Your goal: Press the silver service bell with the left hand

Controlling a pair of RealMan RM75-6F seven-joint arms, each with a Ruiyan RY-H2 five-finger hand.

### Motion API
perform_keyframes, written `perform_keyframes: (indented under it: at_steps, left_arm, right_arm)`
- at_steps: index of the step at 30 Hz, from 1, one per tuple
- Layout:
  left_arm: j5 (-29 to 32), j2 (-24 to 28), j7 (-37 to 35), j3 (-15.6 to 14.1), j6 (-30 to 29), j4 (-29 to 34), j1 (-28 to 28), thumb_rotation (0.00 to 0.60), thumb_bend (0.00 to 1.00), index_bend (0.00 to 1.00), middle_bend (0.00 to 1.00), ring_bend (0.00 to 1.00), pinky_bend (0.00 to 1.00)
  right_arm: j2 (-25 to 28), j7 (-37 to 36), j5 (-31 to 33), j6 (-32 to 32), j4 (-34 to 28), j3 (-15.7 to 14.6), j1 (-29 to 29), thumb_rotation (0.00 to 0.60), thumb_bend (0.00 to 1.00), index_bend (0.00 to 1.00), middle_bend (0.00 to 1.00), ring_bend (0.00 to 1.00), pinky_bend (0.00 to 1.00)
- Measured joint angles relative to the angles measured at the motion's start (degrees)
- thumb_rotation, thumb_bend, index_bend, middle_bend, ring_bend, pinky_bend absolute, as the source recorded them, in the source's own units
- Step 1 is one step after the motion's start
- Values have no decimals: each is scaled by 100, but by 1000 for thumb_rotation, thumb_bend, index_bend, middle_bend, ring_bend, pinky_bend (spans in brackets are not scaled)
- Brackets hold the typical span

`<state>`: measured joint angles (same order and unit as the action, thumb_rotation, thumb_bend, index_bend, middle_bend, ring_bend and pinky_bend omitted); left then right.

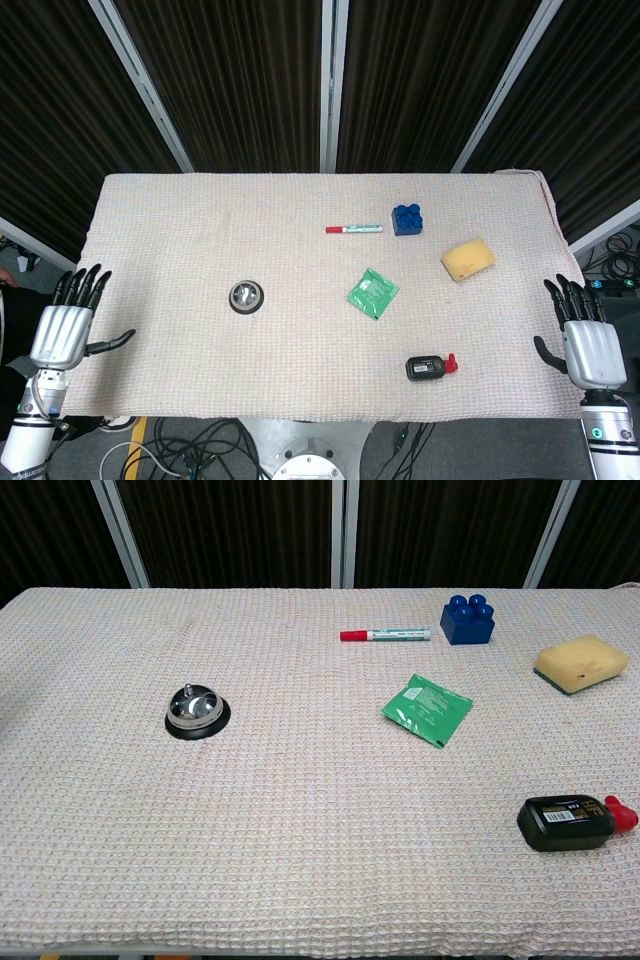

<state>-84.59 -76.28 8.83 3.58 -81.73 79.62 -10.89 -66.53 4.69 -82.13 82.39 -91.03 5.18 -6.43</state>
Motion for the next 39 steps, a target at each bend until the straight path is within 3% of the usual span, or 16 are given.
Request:
perform_keyframes:
  at_steps: [15, 24, 30, 39]
  left_arm:
    - [-23, 21, -32, -17, 65, 23, -48, 0, 0, 10, 0, 0, 0]
    - [-379, -132, -217, -52, 519, 142, -497, 0, 0, 8, 0, 0, 0]
    - [-666, -738, -546, -236, 1012, -93, -853, 0, 0, 5, 0, 0, 0]
    - [-1164, -1928, -1505, -427, 1237, -1435, -1368, 0, 0, 0, 0, 0, 0]
  right_arm:
    - [33, 20, 110, -84, -48, 23, -9, 600, 219, 0, 0, 0, 0]
    - [55, -77, 209, -161, 48, 38, -13, 600, 218, 0, 0, 0, 0]
    - [51, -96, 268, -237, 125, 33, -18, 600, 221, 0, 0, 0, 0]
    - [39, -204, 349, -300, 236, 52, -21, 600, 219, 0, 0, 0, 0]
